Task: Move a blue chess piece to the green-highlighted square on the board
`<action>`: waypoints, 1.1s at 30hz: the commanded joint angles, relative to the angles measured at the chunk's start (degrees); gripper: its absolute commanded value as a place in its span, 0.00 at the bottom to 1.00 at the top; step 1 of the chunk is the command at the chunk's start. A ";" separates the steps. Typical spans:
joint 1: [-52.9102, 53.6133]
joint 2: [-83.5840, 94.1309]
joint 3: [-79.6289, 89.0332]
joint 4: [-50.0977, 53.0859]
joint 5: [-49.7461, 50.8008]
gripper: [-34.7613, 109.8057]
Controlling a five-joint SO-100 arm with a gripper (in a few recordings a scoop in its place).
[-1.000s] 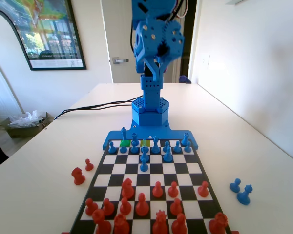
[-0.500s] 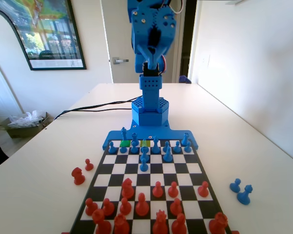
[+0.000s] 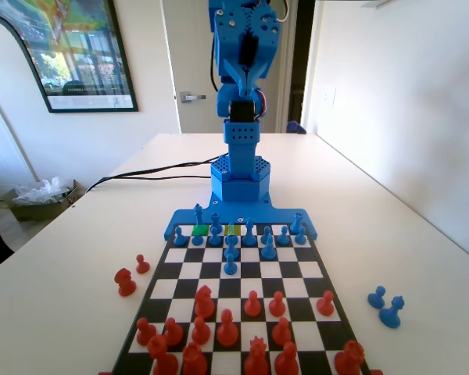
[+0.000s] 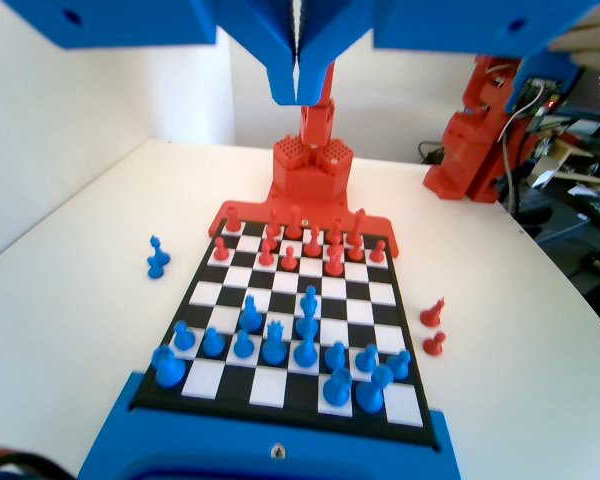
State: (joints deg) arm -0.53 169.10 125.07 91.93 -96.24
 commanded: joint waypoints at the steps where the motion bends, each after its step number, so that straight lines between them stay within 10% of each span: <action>1: -0.62 2.81 -0.18 -0.97 -1.14 0.25; 33: 2.64 5.89 -0.09 -1.67 -0.97 0.25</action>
State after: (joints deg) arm 1.76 173.67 125.07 91.14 -96.77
